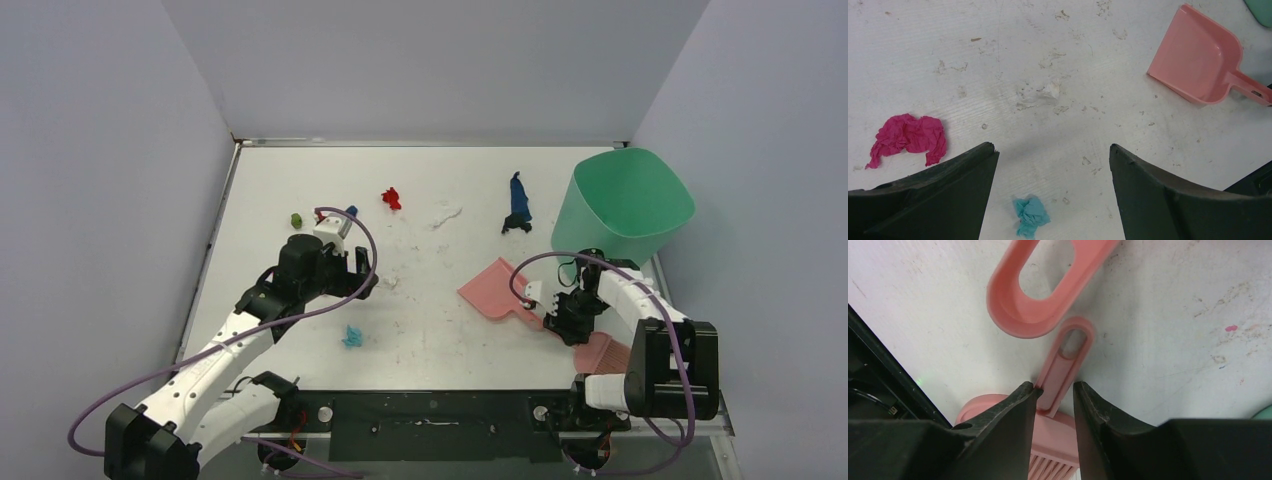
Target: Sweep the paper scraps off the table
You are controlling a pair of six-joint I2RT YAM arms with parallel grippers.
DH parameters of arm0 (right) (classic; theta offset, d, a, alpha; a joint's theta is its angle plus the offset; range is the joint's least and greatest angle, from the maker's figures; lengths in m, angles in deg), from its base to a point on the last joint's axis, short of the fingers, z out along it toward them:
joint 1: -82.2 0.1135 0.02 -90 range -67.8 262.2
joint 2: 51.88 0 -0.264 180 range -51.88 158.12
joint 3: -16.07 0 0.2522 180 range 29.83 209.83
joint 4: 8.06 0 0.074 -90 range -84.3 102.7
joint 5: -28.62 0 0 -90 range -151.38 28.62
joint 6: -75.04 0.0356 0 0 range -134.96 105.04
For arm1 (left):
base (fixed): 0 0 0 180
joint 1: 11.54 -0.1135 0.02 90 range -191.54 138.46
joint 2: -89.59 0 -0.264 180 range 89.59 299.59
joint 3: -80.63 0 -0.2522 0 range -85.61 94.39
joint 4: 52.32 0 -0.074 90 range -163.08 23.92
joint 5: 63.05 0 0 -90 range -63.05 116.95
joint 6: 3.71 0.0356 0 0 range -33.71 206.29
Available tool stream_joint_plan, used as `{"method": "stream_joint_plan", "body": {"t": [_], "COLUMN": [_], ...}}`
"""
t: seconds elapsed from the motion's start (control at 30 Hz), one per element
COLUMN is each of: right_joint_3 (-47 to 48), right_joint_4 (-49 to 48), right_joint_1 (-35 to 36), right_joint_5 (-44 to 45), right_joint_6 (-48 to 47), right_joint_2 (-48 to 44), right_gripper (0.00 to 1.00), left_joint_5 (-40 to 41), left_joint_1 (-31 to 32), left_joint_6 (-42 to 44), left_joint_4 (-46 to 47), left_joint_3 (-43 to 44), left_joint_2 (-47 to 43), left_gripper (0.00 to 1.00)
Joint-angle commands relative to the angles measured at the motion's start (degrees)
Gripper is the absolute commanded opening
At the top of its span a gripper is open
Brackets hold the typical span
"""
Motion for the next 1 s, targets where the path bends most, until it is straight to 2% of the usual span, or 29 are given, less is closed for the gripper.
{"method": "stream_joint_plan", "body": {"t": [0.0,0.03,0.1,0.17,0.27,0.33,0.47,0.53,0.8,0.97], "right_joint_3": [-2.2,-1.8,-1.3,-1.6,-4.4,-6.4,-5.9,-5.3,0.9,2.7], "right_joint_4": [-8.4,-8.0,-6.8,-6.7,-10.8,-13.4,-12.9,-11.2,-1.3,1.0], "right_joint_1": [0.0,-0.1,-0.1,0.1,0.2,0.2,-0.1,0.0,0.0,0.3], "right_joint_5": [1.1,0.7,0.3,0.7,2.3,3.1,2.5,1.9,-2.8,-5.2], "right_joint_6": [-2.5,-2.6,-2.4,-2.2,-2.1,-1.9,-1.5,-1.7,-2.1,-1.1], "right_joint_2": [-0.4,-0.5,-0.6,-0.1,0.7,1.0,-0.2,-1.6,-7.1,-11.3], "right_gripper": [0.32,0.33,0.48,0.57,0.60,0.55,0.33,0.25,0.18,0.13], "left_joint_5": [-0.1,-0.2,-0.1,0.0,-0.1,0.0,-0.1,0.3,0.2,-0.1], "left_joint_1": [0.3,0.3,0.3,0.3,0.3,0.3,0.3,0.4,0.7,0.7], "left_joint_6": [0.7,0.8,0.8,0.8,0.8,0.8,0.7,0.8,0.9,0.9], "left_joint_4": [2.8,2.8,2.6,2.6,2.7,2.7,2.7,2.7,2.5,2.5], "left_joint_3": [1.9,1.9,1.9,1.8,1.8,1.8,1.7,1.7,1.9,1.9], "left_joint_2": [0.6,0.7,0.8,0.6,0.5,0.5,0.5,0.5,0.9,1.1], "left_gripper": [0.81,0.81,0.81,0.81,0.81,0.81,0.81,0.81,0.81,0.81]}}
